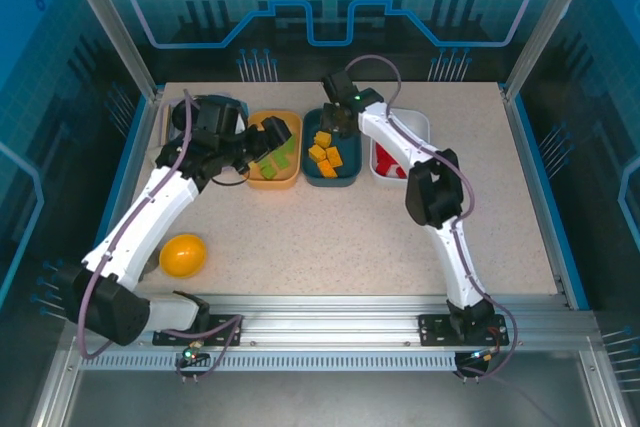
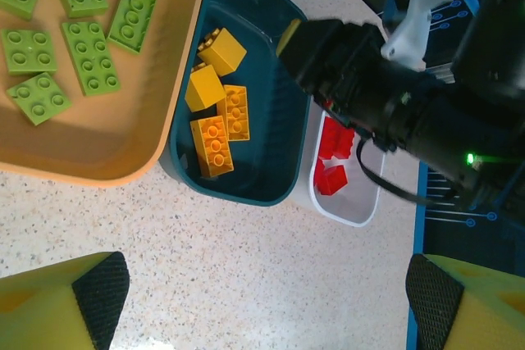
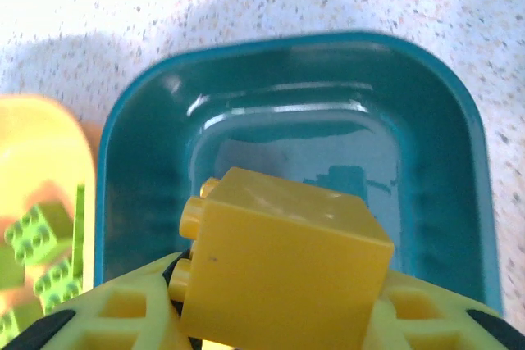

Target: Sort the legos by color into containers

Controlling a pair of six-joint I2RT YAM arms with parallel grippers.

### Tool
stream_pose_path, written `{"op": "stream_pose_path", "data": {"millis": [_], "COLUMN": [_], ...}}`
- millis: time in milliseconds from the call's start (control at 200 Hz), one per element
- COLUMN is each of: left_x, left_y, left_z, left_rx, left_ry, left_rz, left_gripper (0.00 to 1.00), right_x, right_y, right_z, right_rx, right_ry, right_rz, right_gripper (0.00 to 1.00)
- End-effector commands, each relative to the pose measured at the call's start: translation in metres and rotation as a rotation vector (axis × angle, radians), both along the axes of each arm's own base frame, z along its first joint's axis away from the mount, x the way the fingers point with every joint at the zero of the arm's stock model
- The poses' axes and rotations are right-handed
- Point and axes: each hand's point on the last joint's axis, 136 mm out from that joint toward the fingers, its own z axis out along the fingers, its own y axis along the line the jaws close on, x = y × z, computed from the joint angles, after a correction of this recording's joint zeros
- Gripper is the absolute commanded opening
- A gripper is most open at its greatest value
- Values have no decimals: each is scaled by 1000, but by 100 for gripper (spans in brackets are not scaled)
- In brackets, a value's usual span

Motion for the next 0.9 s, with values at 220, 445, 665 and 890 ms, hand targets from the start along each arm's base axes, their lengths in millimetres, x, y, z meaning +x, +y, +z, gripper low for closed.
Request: {"op": "stream_pose_path", "data": {"millis": [220, 445, 665, 890], "left_x": [18, 16, 10, -4], "left_y": [-10, -10, -8, -1], "left_z": [10, 9, 7, 10], "left_rx": [6, 13, 18, 36], "left_ry": [-54, -53, -43, -32], "left_rz": [-40, -48, -51, -46], "left_gripper": [91, 91, 91, 92], "right_x": [28, 36, 26, -6], "right_y": [-3, -2, 8, 2], "right_z": [-52, -63, -29, 46], "right_rx": [74, 104, 127, 104], "right_ry": [82, 85, 70, -21], "right_rz": [-179, -182, -133, -85], "right_gripper": [38, 50, 70, 78]}}
